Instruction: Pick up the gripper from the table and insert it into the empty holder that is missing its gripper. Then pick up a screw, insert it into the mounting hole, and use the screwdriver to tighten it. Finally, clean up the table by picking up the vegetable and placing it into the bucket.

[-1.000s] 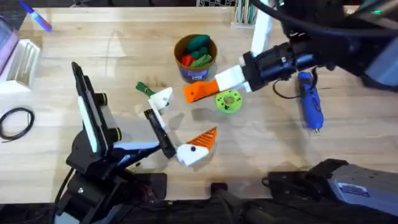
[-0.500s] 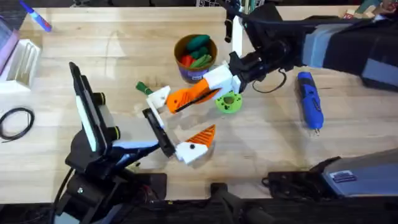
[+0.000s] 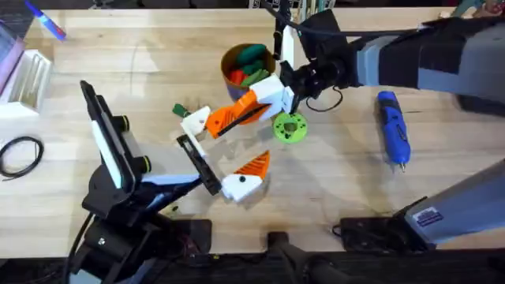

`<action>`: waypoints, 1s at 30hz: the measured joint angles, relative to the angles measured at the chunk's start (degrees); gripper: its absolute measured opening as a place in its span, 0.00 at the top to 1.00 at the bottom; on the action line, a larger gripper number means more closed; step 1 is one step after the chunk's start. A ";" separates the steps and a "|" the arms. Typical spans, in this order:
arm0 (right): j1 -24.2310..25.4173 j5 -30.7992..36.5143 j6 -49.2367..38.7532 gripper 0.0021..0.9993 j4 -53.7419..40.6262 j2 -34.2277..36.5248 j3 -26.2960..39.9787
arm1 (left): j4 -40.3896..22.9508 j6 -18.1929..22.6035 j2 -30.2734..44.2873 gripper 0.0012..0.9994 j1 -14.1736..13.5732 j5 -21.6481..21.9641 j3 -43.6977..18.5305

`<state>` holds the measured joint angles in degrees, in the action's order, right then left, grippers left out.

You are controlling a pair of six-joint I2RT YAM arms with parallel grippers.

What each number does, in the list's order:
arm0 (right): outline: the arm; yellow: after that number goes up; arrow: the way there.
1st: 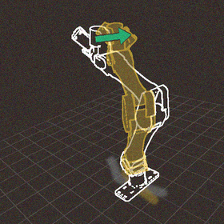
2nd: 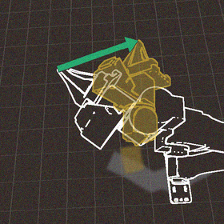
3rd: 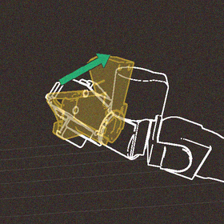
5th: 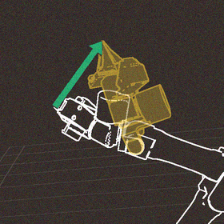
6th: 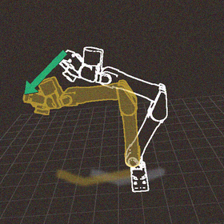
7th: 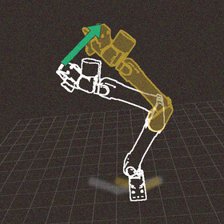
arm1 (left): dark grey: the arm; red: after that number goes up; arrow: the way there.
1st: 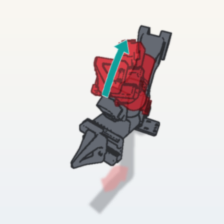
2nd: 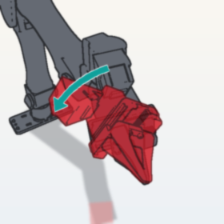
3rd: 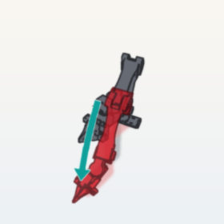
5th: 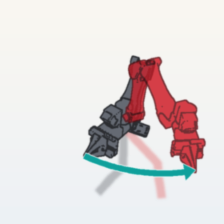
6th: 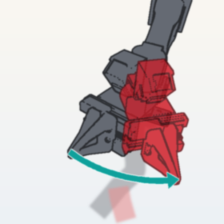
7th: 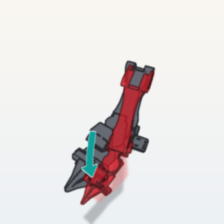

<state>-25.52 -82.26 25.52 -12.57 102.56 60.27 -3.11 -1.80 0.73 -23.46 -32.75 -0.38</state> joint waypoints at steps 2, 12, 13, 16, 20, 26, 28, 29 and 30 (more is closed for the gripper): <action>-0.04 0.39 1.76 0.99 1.27 0.00 0.00 | 0.00 -0.02 0.02 0.01 0.00 -0.02 0.00; -1.77 3.71 5.82 0.99 6.00 -0.02 0.00 | -0.02 -1.31 0.02 0.01 0.69 2.57 0.00; -1.95 4.14 5.95 0.99 6.62 -0.07 0.00 | -0.04 -1.45 0.02 0.01 0.79 2.94 0.02; -2.64 5.26 6.46 0.99 8.97 -0.07 0.00 | -0.07 -1.66 0.02 0.01 0.92 4.39 0.00; -3.64 6.51 7.14 0.99 12.16 -0.07 0.00 | -0.09 -1.68 0.02 0.01 1.28 6.36 0.00; -4.52 7.67 8.25 0.99 14.31 -0.07 0.00 | 0.04 -1.68 0.02 0.01 1.70 7.98 0.02; -4.52 7.65 9.42 0.99 14.33 -0.07 0.00 | 0.04 -1.68 0.02 0.01 1.70 7.98 0.02; -4.53 7.65 10.23 0.99 14.33 -0.07 0.00 | 0.04 -1.68 0.02 0.01 1.70 7.98 0.02; -4.52 7.62 10.89 0.99 14.38 -0.04 0.00 | 0.04 -1.69 0.02 0.01 1.70 7.98 0.02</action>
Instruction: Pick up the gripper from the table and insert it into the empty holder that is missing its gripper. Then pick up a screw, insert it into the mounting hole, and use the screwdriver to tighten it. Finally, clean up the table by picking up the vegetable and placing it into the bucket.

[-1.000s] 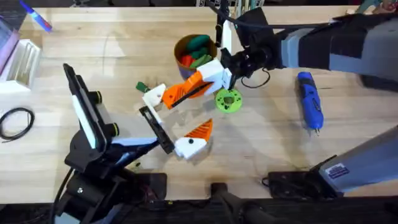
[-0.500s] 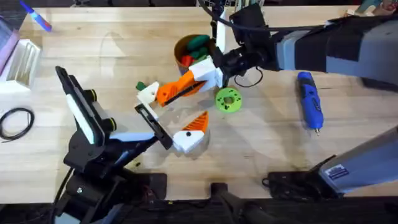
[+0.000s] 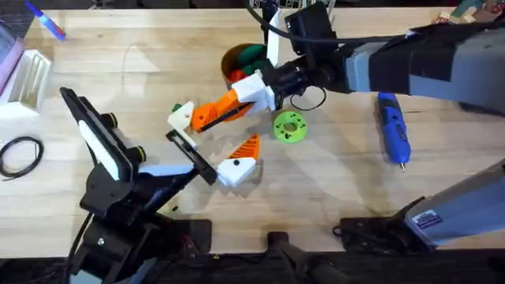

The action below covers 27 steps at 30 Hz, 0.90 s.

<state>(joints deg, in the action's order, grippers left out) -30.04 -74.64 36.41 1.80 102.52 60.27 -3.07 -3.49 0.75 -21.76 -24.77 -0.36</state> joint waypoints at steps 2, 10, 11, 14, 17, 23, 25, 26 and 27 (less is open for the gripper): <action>0.00 -0.25 1.03 0.99 0.47 0.16 0.00 | 0.02 0.01 0.00 0.01 0.00 0.00 0.00; 1.42 -6.62 1.13 0.99 2.08 2.45 0.00 | 0.25 0.23 -0.01 0.01 0.00 -3.09 0.00; 1.62 -7.54 0.63 0.99 2.06 2.68 0.00 | 0.26 0.32 -0.02 0.01 0.00 -3.77 0.00; 2.33 -9.31 -0.41 0.99 2.02 3.06 0.00 | 0.50 0.83 -0.02 0.01 0.00 -5.71 0.00; 2.91 -9.99 -0.82 0.99 1.77 3.19 0.00 | 0.70 1.32 -0.02 0.01 -0.02 -7.46 0.00; 3.06 -10.07 -0.79 1.00 1.62 3.23 0.00 | 0.66 1.54 -0.02 0.01 -0.02 -8.61 0.00; 3.02 -10.13 -0.75 1.00 1.64 3.23 0.00 | 0.66 1.54 -0.02 0.01 -0.02 -8.62 0.00; 2.95 -10.18 -0.68 1.00 1.64 3.23 0.00 | 0.66 1.54 -0.02 0.01 -0.02 -8.61 0.00; 2.91 -10.25 -0.64 1.00 1.64 3.23 0.00 | 0.66 1.55 -0.02 0.01 -0.02 -8.59 0.00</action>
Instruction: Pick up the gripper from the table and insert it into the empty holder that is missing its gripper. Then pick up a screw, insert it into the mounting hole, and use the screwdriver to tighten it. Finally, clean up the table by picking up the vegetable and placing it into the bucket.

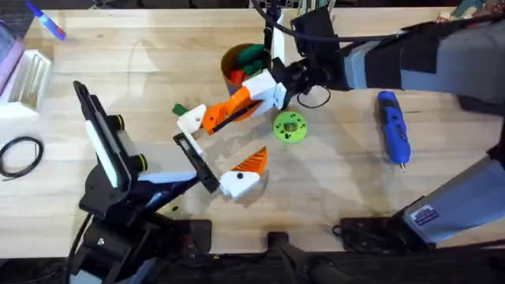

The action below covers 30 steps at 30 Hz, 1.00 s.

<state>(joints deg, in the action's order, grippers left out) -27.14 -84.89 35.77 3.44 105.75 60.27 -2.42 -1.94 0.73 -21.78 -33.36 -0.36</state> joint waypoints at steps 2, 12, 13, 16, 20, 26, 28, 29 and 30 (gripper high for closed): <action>-0.07 -0.02 0.02 1.00 0.00 0.00 0.00 | 0.00 0.01 0.00 0.01 0.00 0.02 0.00; -3.04 1.45 -0.22 1.00 0.74 -0.02 0.00 | 0.52 -0.15 -0.15 0.01 -0.55 -3.69 0.09; -3.06 1.52 -0.22 1.00 0.83 0.00 0.00 | 0.54 -0.20 -0.15 0.01 -0.55 -3.69 0.09; -3.08 1.78 -0.15 1.00 0.75 0.00 0.00 | 0.50 -0.23 -0.15 0.01 -0.55 -3.67 0.11; -3.22 2.33 0.08 1.00 0.76 0.00 0.00 | 0.32 -0.32 -0.14 0.01 -0.50 -3.48 0.11; -4.17 4.90 0.32 0.75 0.58 -0.11 0.09 | -0.06 -0.52 -0.04 0.01 -0.80 -5.05 0.11; -5.16 6.56 0.09 0.67 0.24 -0.70 0.07 | 0.04 -0.77 0.00 0.01 -0.71 -5.54 0.13; -5.83 7.20 -0.17 0.64 -0.17 -1.26 0.04 | 0.29 -0.88 0.00 0.01 -0.72 -5.88 0.13; -6.47 7.79 -0.42 0.59 -0.44 -1.82 0.02 | 0.55 -0.85 0.00 0.01 -0.72 -6.08 0.13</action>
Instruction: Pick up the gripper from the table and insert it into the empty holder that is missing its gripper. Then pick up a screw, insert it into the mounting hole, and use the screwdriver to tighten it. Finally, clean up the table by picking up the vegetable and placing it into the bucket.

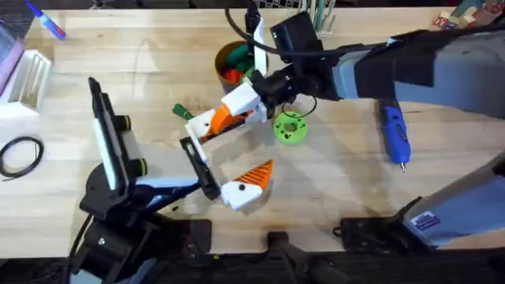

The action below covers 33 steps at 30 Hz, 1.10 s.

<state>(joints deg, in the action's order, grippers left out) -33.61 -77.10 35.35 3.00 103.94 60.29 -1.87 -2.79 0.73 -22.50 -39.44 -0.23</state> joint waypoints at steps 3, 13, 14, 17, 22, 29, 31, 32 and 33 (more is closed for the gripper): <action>-1.06 2.54 -1.20 0.38 -0.48 -1.82 -0.02 | 1.24 0.19 -0.04 0.01 0.00 -0.26 -0.02; -2.46 10.78 -2.82 0.10 -2.83 -3.21 0.00 | 0.83 0.65 -0.04 0.01 -2.30 -9.52 -0.09; -2.45 11.58 -2.98 0.10 -3.44 -3.43 0.00 | 0.83 0.66 -0.04 0.01 -2.33 -10.23 -0.09; -1.78 14.88 -4.78 0.10 -7.81 -5.27 0.00 | 0.83 0.70 -0.04 0.01 -2.34 -11.76 -0.09; -0.12 22.56 -9.83 0.09 -18.48 -11.66 0.00 | 0.83 0.83 -0.04 0.01 -2.34 -12.75 -0.09; 3.43 42.85 -15.62 0.09 -33.86 -24.31 0.00 | 0.78 0.83 -0.04 0.01 -2.34 -11.76 -0.09; 3.61 51.02 -16.39 0.09 -38.88 -28.74 0.00 | 0.78 0.83 -0.04 0.01 -2.34 -10.65 -0.09; 3.45 54.60 -16.60 0.09 -41.02 -30.73 0.00 | 0.78 0.83 -0.04 0.01 -2.34 -9.82 -0.09; 3.08 58.49 -16.79 0.09 -43.14 -32.79 0.00 | 0.78 0.83 -0.04 0.01 -2.34 -8.93 -0.09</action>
<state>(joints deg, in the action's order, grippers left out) -30.53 -18.60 18.56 -40.13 71.15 60.29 -1.08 -1.96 0.69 -24.84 -48.37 -0.32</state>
